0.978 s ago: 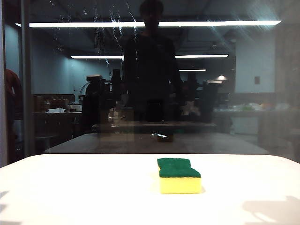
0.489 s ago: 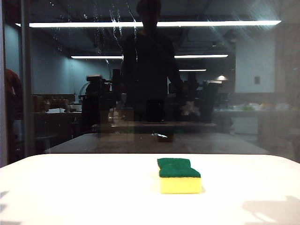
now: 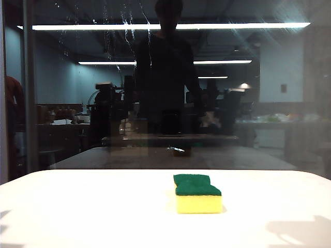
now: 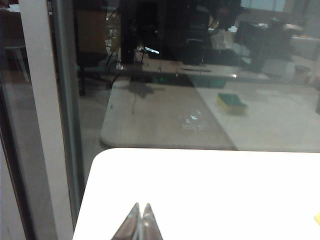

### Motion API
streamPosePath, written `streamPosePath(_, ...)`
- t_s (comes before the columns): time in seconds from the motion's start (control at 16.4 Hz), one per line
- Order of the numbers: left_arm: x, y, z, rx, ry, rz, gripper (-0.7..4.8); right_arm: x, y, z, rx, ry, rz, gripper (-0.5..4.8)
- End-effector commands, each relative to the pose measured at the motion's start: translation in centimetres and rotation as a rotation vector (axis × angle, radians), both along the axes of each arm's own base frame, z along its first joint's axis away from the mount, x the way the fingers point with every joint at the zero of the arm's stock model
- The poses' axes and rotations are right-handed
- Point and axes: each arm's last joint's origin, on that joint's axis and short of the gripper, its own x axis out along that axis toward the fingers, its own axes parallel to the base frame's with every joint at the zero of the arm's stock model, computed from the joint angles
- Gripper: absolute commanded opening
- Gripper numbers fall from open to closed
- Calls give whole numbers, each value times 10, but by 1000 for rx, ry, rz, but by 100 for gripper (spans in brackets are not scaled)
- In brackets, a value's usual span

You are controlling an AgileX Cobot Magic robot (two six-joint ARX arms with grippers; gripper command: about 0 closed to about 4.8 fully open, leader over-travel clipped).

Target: Reach upward to find where there is water on the glass, pick up the sponge from the table, dry the water, and finally place the sponge back on the table.

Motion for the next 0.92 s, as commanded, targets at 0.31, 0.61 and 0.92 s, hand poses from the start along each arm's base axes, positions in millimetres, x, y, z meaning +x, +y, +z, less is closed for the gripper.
streamPosePath(0.31, -12, 1, 47, -5, -163, 4, -6, -9, -1, 47, 15, -180, 0, -9)
streamPosePath(0.61, -38, 2, 103, 11, -271, 38, -6, -31, -2, 105, 28, -353, -4, -9)
streamPosePath(0.92, -69, 4, 185, 3, -341, 76, -6, -70, -7, 182, 79, -478, -65, -9)
